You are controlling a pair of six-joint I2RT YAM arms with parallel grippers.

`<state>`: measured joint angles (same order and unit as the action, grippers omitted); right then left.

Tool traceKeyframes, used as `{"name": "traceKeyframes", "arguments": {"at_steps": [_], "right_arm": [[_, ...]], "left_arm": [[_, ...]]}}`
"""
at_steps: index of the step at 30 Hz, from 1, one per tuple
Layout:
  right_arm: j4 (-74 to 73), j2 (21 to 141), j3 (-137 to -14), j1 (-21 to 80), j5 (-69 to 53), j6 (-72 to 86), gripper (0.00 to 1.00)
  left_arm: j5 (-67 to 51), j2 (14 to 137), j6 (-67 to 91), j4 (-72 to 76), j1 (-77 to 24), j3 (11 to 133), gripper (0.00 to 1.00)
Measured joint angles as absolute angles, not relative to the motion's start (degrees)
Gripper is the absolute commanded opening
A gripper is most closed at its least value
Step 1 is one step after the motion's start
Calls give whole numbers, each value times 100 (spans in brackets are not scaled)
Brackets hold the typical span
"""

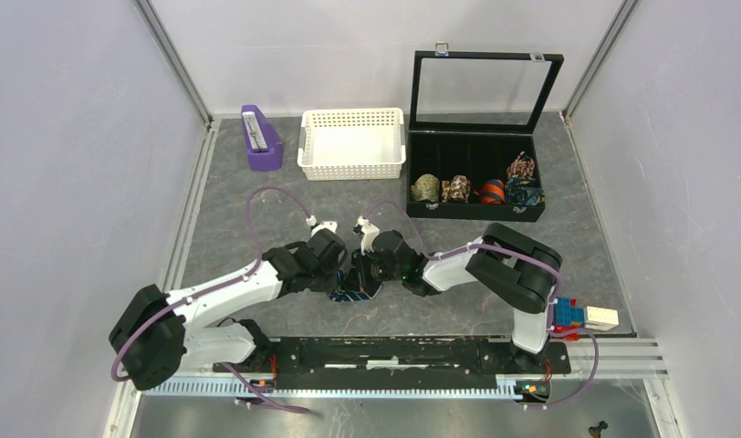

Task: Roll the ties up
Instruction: Roll the tie at the center of the board.

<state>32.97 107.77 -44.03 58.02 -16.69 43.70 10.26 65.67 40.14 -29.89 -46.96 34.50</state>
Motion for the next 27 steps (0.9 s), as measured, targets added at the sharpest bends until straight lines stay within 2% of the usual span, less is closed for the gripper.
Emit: {"name": "traceKeyframes", "arguments": {"at_steps": [15,27], "right_arm": [[3262,10768,-4403,5791,-1658,4344,13],[2897,10162,-4060,5629,-1619,4119,14]], "left_arm": [[1203,7275,3931,-3476,-4890,4088,9],[1841,7787,3933,-3955,-5100,4593,9]]}}
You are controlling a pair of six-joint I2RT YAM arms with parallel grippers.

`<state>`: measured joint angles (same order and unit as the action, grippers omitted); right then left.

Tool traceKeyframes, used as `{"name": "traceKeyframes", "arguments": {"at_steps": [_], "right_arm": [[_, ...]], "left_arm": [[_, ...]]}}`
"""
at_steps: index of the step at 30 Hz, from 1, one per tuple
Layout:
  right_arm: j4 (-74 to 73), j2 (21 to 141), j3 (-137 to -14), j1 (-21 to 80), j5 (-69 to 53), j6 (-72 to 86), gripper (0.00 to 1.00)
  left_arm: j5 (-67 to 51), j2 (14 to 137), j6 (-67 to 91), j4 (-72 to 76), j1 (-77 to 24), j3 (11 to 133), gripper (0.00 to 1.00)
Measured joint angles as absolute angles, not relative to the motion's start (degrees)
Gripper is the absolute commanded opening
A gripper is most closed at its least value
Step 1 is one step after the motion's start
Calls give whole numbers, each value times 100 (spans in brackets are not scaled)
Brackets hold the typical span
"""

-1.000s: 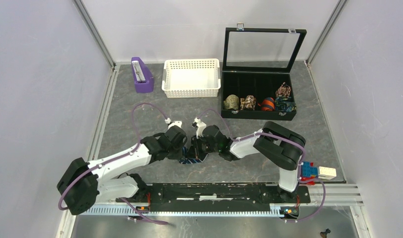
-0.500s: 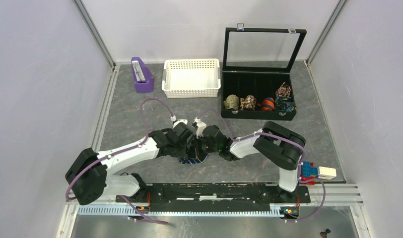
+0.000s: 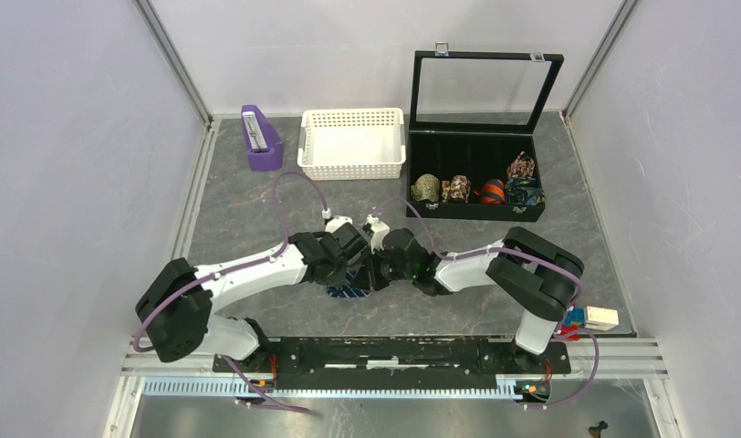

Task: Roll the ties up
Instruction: Roll the tie at the center of the board.

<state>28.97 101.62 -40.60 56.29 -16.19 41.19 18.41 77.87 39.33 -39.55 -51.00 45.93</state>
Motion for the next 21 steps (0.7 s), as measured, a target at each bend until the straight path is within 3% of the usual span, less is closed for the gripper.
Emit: {"name": "traceKeyframes", "arguments": {"at_steps": [10,21], "right_arm": [[2862,9887,-3704,5424,-1544,4058,14],[2836,9247,-3098,5078,-1328,4012,14]], "left_arm": [[2418,8058,3933,-4491,-5201,4836,9],[3074,9139,3972,-5039,-5673,5575,11]]}}
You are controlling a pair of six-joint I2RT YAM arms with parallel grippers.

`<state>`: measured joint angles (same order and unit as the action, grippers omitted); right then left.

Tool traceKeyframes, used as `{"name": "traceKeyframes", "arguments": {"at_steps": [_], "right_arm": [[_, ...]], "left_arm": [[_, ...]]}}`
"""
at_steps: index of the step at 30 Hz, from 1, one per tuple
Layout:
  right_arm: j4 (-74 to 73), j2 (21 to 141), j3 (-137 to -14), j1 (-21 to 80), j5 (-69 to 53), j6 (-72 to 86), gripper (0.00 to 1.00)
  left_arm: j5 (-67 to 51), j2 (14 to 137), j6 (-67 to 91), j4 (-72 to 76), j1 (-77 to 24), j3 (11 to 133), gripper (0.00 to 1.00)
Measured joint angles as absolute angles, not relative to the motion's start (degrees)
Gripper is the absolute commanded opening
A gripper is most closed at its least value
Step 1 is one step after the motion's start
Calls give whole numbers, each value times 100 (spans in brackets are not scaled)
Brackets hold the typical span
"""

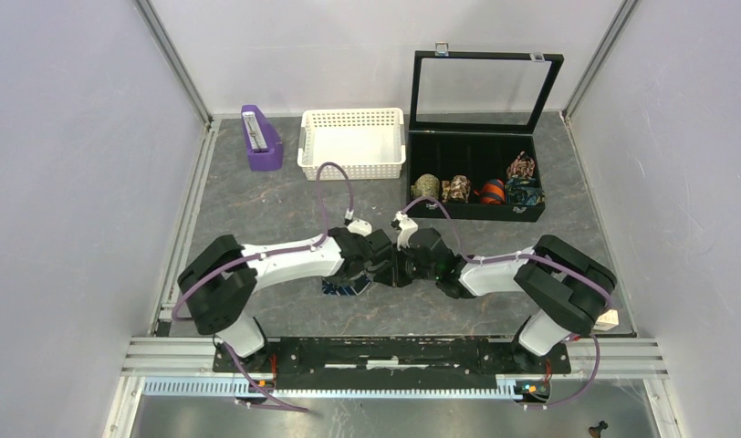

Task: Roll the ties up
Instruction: Roll the tie at the center of the board.

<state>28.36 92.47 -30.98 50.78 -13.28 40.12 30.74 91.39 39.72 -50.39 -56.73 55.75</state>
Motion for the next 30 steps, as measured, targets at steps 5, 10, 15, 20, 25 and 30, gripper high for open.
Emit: {"name": "traceKeyframes", "arguments": {"at_steps": [5,10,15,20,25,30], "right_arm": [[2799,9000,-2930,4980,-1288,3975,14],[2792,8860,-2821,4930,-1282,3955,15],[2768,8788,-2753,4895,-1282,3953,15],[2753,8733,-2724,4873,-1282,3951,15],[2724,8694,-2724,4862,-1280,3946,15],[2681,8654,-2724,4862,-1275,3929,14]], "left_arm": [[3159,9496,4042,-5188,-5839,5835,18],[3159,9808,4066,-5266,-5955,6073,21],[3148,9994,4077,-5284,-6062,6267,33],[3135,10049,4143,-5258,-6141,6298,44],[3081,10047,4147,-5210,-6163,6298,48],[2923,9907,4145,-5137,-6165,6292,55]]}}
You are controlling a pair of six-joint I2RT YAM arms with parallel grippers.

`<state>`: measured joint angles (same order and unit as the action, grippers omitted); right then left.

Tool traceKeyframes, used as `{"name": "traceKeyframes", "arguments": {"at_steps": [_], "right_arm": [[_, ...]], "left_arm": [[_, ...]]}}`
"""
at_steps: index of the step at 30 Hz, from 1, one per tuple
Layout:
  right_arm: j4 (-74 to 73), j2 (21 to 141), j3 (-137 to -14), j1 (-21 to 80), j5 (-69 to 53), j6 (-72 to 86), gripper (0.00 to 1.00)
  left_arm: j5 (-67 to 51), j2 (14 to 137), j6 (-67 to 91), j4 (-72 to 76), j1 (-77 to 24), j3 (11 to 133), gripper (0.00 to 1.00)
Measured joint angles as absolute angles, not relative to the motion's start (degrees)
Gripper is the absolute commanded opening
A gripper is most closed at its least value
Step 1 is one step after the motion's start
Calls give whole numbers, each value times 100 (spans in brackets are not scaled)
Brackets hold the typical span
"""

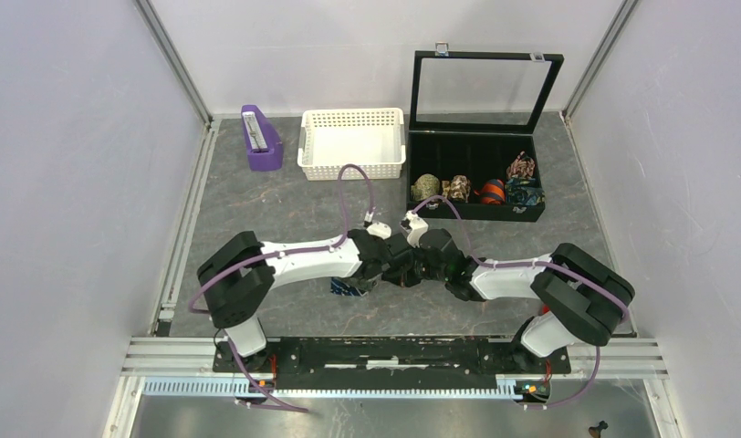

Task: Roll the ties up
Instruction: Roll the tie at the center of the board.

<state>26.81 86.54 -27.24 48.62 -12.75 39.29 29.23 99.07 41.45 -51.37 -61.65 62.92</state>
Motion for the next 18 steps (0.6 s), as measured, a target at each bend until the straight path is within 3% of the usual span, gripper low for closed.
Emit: {"name": "traceKeyframes", "arguments": {"at_steps": [18], "right_arm": [[2434,8630,-2904,4862,-1262,3916,16]], "left_arm": [[2694,7623,4143,-4543,-6084,5413,68]]}}
